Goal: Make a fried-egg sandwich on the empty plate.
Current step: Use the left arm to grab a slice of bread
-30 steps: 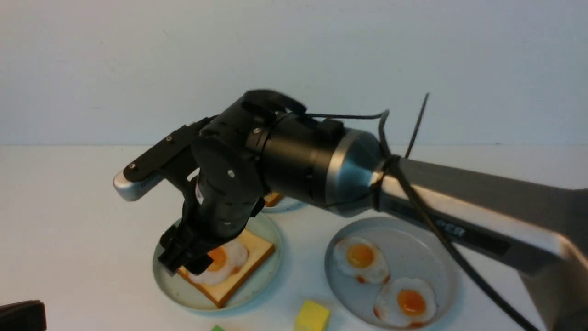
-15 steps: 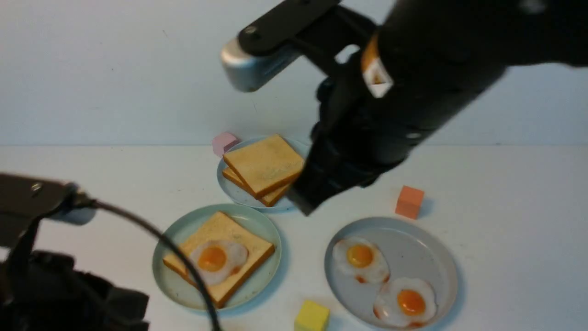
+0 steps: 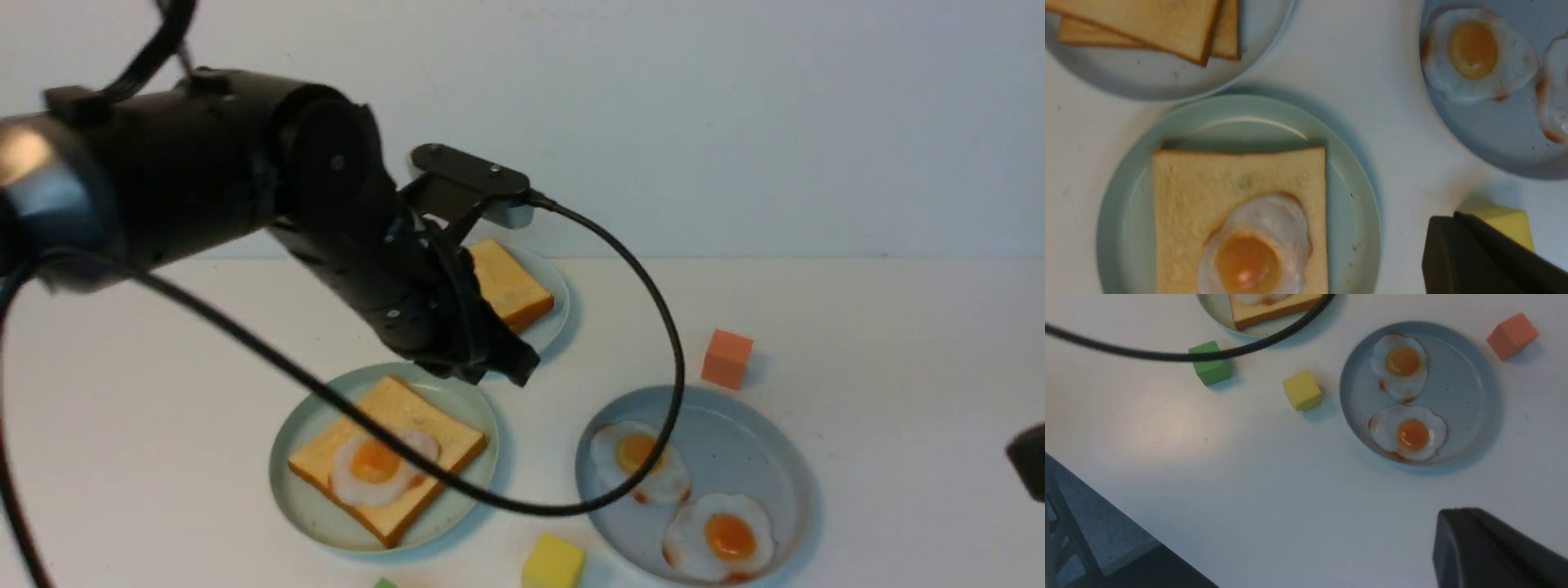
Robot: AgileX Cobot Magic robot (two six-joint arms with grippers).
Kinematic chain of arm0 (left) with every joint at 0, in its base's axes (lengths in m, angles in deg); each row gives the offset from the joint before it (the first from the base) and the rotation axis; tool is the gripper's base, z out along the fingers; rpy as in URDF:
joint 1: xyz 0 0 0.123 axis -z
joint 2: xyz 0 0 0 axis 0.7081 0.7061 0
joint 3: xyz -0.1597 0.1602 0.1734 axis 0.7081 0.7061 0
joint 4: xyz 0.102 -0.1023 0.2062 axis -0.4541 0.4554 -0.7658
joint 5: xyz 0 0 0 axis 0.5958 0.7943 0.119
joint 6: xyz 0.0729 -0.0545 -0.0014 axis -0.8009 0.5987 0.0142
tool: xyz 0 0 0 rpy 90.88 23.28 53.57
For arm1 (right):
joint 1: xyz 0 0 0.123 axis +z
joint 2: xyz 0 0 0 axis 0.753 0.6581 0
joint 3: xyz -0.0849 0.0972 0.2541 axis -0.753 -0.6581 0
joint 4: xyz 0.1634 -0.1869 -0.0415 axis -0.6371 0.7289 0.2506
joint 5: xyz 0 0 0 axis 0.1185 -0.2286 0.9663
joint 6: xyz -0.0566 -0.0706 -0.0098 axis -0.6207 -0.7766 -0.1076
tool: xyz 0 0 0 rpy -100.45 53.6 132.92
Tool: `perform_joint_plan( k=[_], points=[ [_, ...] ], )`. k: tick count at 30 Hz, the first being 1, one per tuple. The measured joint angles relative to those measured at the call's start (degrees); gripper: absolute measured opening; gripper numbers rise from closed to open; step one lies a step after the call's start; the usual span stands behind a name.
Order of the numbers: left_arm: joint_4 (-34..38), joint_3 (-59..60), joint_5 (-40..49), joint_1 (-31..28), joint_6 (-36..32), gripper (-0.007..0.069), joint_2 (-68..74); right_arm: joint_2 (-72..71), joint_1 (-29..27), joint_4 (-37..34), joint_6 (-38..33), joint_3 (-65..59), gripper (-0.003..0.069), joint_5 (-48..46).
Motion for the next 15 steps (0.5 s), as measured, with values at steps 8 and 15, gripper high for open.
perform_joint_plan(
  k=[8,15],
  points=[
    [6.2,-15.7,3.1,-7.0,-7.8,-0.0013,15.1,-7.9,0.0,-1.7,1.9,-1.7,-0.0004,1.7],
    [4.2,-20.1,-0.1,-7.9,-13.7,0.0024,21.9,-10.3,0.0,-4.0,1.9,-1.7,-0.0001,5.2]
  ],
)
